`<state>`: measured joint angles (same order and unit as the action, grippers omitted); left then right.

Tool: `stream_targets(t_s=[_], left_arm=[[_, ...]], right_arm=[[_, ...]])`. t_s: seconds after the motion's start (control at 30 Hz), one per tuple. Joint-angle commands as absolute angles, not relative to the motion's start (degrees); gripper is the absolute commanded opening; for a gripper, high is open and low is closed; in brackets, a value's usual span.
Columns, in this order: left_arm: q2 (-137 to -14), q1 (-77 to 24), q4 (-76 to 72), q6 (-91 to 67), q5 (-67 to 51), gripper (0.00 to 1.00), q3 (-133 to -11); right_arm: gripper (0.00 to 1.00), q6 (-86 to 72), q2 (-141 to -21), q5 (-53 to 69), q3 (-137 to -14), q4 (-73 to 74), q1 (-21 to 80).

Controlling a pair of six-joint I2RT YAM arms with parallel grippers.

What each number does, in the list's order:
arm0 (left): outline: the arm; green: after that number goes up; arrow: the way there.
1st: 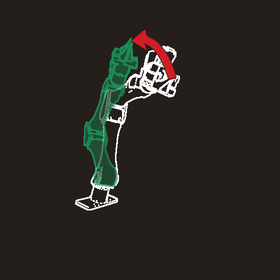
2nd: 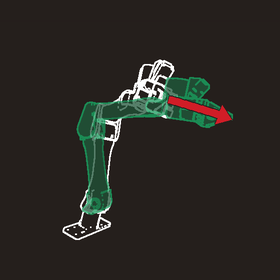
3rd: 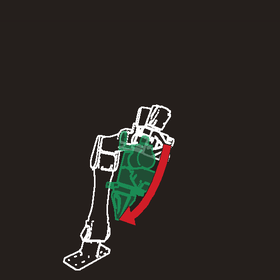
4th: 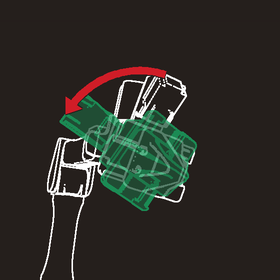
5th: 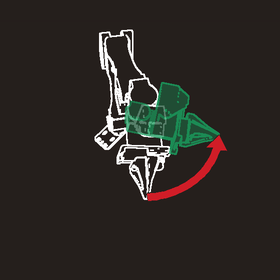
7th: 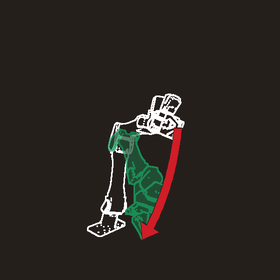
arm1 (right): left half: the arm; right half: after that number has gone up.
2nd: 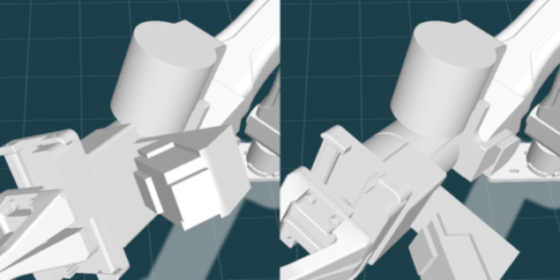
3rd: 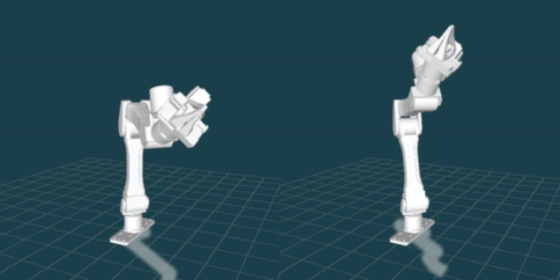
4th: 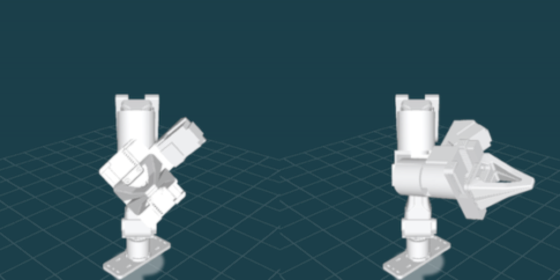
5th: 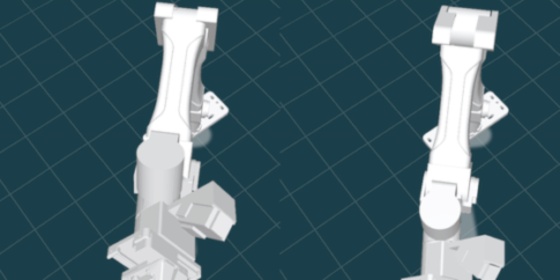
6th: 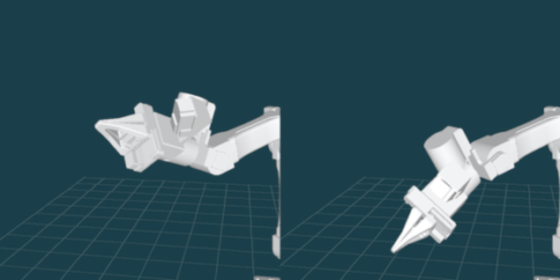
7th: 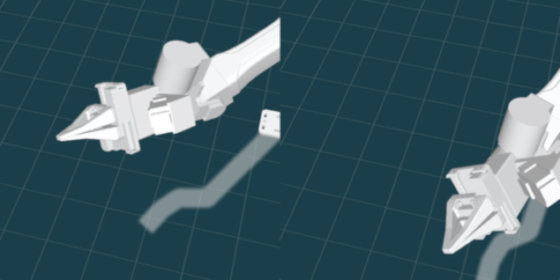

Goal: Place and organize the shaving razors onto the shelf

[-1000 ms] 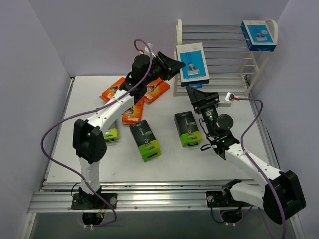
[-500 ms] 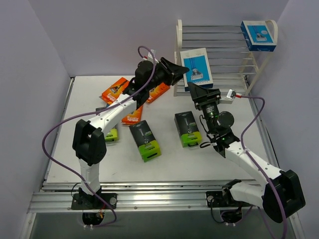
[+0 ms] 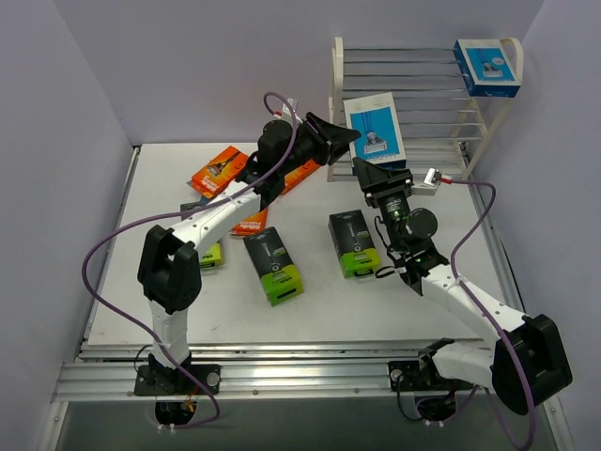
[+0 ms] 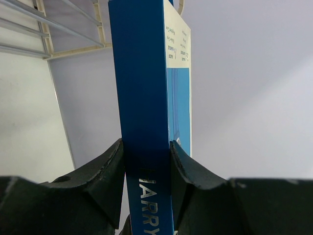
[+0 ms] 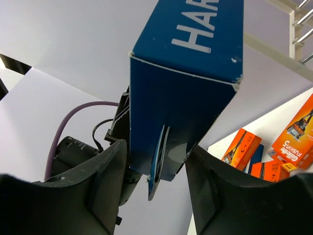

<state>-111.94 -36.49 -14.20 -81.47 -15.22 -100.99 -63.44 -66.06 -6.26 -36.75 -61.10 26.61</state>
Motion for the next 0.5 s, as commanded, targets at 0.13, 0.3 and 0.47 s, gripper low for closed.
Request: stream_targets(t_s=[0.13,0.3,0.47], left_arm=[[-107.8,-38.0,-20.6,-83.3,-14.5,0.02,-99.5],[-107.4,-38.1,-21.3,-83.2,-14.3,0.02,-98.5],[-107.6,-38.1,-21.6,-83.0,-14.6,0.02,-98.5]], right_arm=[[0.38,-63.6,-65.8,-8.3,-38.7,-66.6,26.4],[0.25,-63.3,-64.4,-10.5,-38.1,-65.5,26.4],[0.1,-63.5,-63.5,-12.2,-37.9,-63.8,26.3]])
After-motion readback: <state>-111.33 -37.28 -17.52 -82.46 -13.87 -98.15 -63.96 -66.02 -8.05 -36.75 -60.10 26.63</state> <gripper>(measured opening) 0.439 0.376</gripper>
